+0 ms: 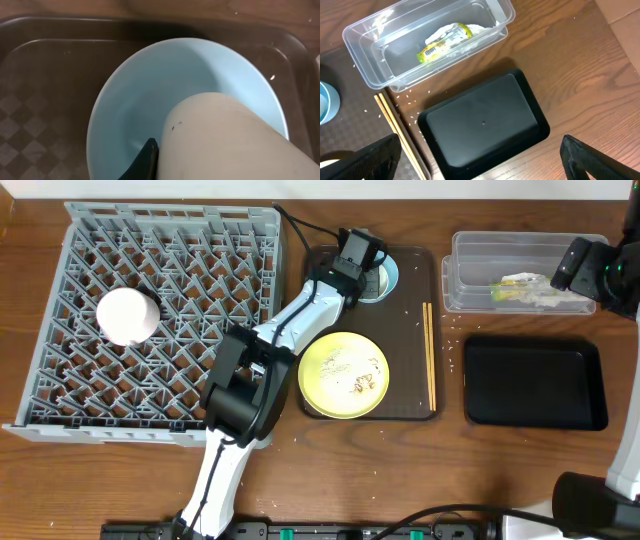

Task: Sort waste into correct bins and load items into the dishwasher
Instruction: 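Grasp the cream cup out of the blue bowl with the left gripper, then carry the cream cup to the rack's far-left corner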

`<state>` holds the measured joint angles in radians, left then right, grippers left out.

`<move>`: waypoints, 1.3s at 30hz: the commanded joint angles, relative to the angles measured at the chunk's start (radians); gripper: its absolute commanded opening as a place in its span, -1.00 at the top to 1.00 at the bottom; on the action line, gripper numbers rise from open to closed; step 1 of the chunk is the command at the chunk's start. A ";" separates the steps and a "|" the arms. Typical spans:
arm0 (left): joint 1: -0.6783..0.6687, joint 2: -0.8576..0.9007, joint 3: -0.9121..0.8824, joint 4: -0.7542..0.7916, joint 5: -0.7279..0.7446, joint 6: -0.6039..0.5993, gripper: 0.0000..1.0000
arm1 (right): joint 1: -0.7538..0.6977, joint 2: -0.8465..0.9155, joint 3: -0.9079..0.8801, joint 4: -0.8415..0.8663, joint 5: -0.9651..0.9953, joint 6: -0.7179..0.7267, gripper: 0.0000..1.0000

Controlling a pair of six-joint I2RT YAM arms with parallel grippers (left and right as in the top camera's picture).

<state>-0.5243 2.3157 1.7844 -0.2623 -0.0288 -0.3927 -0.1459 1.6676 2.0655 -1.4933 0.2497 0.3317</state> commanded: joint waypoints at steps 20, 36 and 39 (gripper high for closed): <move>0.265 -0.322 0.006 -0.141 0.120 0.026 0.85 | -0.004 0.003 0.002 -0.011 0.000 -0.007 -0.99; 0.546 -0.373 0.006 -0.287 -0.559 0.572 0.85 | 0.002 0.003 0.002 -0.002 0.000 -0.007 -0.98; 0.583 -0.338 0.006 -0.245 -0.565 0.645 0.85 | 0.002 0.003 0.002 -0.003 0.000 -0.007 -0.98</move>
<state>0.0292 1.9442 1.7844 -0.5262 -0.5186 0.1108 -0.1459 1.6676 2.0655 -1.4982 0.2428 0.3317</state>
